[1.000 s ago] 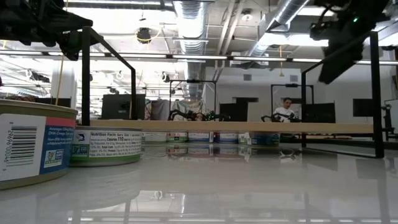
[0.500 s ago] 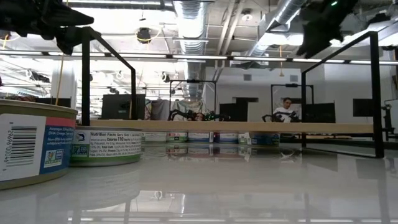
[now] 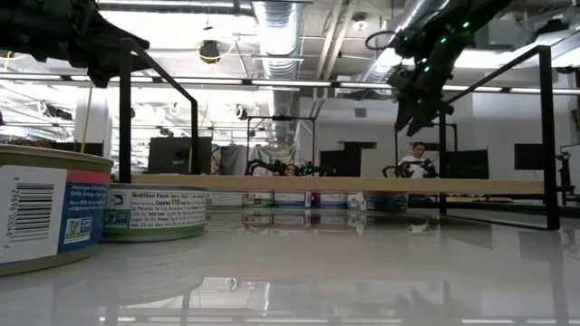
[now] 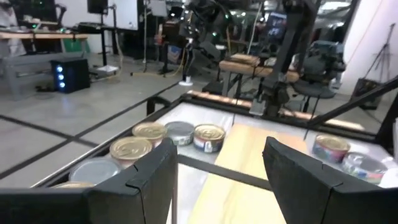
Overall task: Stack canned seafood by type on shelf
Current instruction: Put the green tuna can on the shelf
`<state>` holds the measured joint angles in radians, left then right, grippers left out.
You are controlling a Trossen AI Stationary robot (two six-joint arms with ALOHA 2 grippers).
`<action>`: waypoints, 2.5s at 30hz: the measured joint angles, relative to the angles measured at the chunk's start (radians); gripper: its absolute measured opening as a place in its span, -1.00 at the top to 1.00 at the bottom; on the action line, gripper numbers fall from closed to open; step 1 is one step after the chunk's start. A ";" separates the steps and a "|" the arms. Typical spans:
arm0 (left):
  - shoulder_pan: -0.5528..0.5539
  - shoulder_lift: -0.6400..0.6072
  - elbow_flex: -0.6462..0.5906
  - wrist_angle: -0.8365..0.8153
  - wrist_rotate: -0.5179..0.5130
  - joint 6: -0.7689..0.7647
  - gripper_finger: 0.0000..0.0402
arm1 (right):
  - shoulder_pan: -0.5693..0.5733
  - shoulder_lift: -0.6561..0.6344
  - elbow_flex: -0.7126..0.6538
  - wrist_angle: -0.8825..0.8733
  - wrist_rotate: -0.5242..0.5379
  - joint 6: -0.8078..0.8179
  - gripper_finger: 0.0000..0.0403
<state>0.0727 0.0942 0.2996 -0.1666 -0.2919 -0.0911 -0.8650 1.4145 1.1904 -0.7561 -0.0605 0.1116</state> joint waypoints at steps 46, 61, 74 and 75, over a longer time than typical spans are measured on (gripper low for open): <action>0.000 0.056 -0.001 -0.001 0.008 -0.025 -0.13 | 0.093 0.536 0.221 -0.172 0.034 0.048 0.52; 0.000 0.056 -0.001 0.000 0.008 -0.025 -0.13 | 0.044 0.540 0.184 -0.232 0.078 0.066 0.71; 0.000 0.056 -0.001 0.000 0.008 -0.022 -0.13 | 0.004 0.478 0.205 -0.270 0.149 0.071 0.73; 0.000 0.056 -0.001 0.000 0.008 -0.022 -0.13 | 0.004 0.461 0.212 -0.270 0.161 0.071 0.73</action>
<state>0.0727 0.1497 0.2989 -0.1665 -0.2836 -0.1131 -0.8615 1.8760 1.4021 -1.0261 0.1010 0.1825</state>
